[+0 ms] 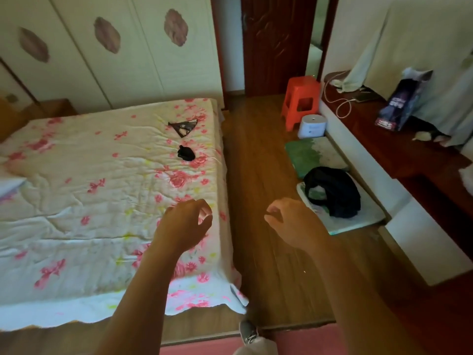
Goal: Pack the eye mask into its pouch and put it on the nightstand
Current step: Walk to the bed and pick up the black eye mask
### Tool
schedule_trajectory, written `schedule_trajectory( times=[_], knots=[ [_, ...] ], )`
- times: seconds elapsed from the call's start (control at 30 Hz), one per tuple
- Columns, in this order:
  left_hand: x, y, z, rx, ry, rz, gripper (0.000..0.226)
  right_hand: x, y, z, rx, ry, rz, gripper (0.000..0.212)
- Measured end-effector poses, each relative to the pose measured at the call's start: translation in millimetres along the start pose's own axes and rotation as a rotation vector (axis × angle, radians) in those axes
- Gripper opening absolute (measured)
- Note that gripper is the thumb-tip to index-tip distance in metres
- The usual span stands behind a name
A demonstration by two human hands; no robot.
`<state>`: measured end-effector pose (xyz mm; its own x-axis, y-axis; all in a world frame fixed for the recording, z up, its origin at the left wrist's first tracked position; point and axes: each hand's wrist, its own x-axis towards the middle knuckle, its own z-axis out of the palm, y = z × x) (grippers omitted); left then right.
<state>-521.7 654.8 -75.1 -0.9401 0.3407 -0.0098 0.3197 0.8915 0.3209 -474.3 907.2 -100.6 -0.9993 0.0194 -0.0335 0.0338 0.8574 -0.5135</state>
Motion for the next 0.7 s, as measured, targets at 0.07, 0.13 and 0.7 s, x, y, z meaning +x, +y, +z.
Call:
schedule_trajectory(
  times=[0.07,0.13,0.7],
  knots=[
    [28,-5,9,-0.005,0.027,-0.021,0.020,33,7,-5,-0.036,-0.020,-0.011,0.031],
    [61,-5,19,-0.045,0.029,-0.036,0.021,67,14,-16,-0.086,-0.044,-0.027,0.032],
    [299,-1,10,-0.145,-0.091,-0.149,0.020,326,60,-78,-0.145,-0.112,-0.128,0.032]
  ],
)
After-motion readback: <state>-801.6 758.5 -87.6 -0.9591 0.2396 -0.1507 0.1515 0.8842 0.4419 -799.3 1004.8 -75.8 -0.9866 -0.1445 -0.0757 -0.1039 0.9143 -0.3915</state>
